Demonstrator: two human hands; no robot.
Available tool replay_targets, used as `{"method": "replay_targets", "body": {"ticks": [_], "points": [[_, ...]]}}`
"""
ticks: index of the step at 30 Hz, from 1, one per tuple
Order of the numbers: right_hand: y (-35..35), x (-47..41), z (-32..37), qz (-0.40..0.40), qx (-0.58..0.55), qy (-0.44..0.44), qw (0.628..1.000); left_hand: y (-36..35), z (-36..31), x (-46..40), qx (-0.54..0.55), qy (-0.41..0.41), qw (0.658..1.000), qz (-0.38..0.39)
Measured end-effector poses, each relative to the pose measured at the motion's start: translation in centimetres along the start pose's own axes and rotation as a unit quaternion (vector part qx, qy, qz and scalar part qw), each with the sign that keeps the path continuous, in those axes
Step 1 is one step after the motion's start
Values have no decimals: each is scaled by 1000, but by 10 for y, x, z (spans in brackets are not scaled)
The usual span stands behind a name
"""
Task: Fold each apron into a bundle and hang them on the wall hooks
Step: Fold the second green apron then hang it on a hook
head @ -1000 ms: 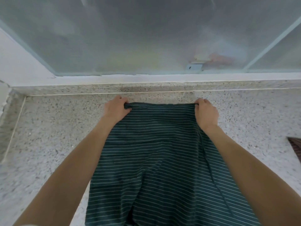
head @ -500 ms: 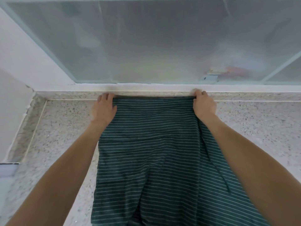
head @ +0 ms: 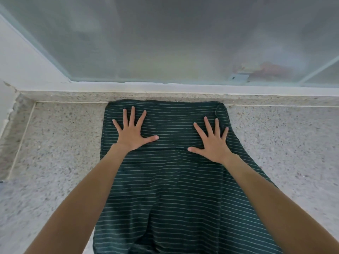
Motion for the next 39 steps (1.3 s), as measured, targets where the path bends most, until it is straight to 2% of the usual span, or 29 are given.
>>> {"method": "replay_targets", "body": {"ticks": [3,6,9,12,15,17,20,23,25,26,28,30,32,33,35,36,39], "points": [[-2,6,4,-18,-28,16,999,-3,5,4,-6,-4,1000,-6],[4,27,1,-83,-156,31,984,-5,6,12,1,2,1000,-16],[8,63,-21,-225,-252,-12,941,-1,-8,25,22,-19,993,-111],[-6,112,-58,-282,-296,-95,908,5,-61,33,35,-127,972,-197],[-35,163,-102,-270,-248,-200,908,0,-139,40,71,-254,953,-151],[-56,193,-130,-219,-223,-315,896,-11,-192,49,91,-333,933,-105],[-75,235,-167,-111,-224,-488,837,-32,-263,60,105,-416,902,-55],[-86,253,-187,-42,-244,-542,803,-46,-310,60,102,-446,889,-26],[-85,257,-195,-65,-335,-509,790,-53,-339,55,63,-451,890,9],[-82,257,-193,-100,-382,-469,790,-56,-351,52,34,-455,889,33],[-68,263,-185,-194,-398,-354,824,-60,-375,49,-10,-497,864,77],[-58,267,-165,-246,-357,-220,874,-60,-383,53,-9,-552,827,109],[-67,276,-149,-238,-333,-120,905,-59,-381,60,-17,-581,804,127],[-72,281,-141,-212,-350,-95,907,-59,-373,63,-37,-582,802,129],[-80,289,-129,-148,-444,-108,877,-61,-353,66,-82,-566,811,127],[-81,291,-127,-148,-476,-134,857,-63,-344,68,-90,-553,819,126],[-75,287,-137,-217,-454,-232,833,-68,-327,76,-73,-532,837,104]]}}
Point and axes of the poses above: each hand's wrist, its own x-axis away from the middle knuckle, its own y-axis out of the back of the hand, z = x × y, the point moved 3 cm from there along -x, towards the middle knuckle, and after that the axes turned 13 degrees about -y, right-handed, at the moved point
